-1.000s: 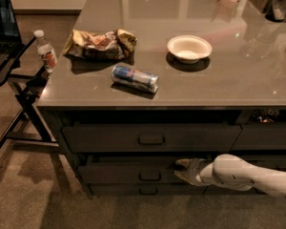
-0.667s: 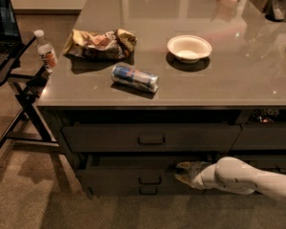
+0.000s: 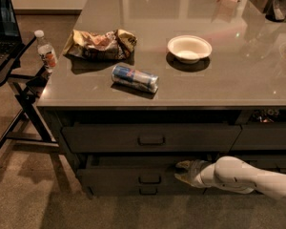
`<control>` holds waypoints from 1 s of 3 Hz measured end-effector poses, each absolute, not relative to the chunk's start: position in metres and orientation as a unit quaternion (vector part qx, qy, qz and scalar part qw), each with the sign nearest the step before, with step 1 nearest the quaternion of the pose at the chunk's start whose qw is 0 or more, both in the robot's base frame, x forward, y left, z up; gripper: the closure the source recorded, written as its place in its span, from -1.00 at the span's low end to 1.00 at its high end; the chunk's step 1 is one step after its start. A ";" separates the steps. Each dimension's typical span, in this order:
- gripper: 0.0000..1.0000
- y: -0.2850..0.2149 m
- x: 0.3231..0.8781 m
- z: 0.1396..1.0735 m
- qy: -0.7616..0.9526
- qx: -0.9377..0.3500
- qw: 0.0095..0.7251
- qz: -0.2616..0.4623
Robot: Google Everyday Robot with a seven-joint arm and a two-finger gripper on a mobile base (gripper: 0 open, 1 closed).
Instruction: Open middle drawer
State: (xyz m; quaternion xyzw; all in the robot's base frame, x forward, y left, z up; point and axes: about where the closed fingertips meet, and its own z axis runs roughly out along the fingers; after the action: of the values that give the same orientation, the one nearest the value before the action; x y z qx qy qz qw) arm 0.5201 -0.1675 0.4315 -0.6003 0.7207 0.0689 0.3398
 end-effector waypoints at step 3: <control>-1.00 -0.170 0.505 0.404 0.728 -0.582 0.355 0.076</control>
Offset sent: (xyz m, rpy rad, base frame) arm -0.0104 -0.0060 -0.0031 0.0385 -0.0030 -0.0135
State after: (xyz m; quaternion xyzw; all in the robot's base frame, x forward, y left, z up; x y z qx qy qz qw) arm 0.5049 -0.1698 0.4041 -0.5822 0.7276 0.0755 0.3548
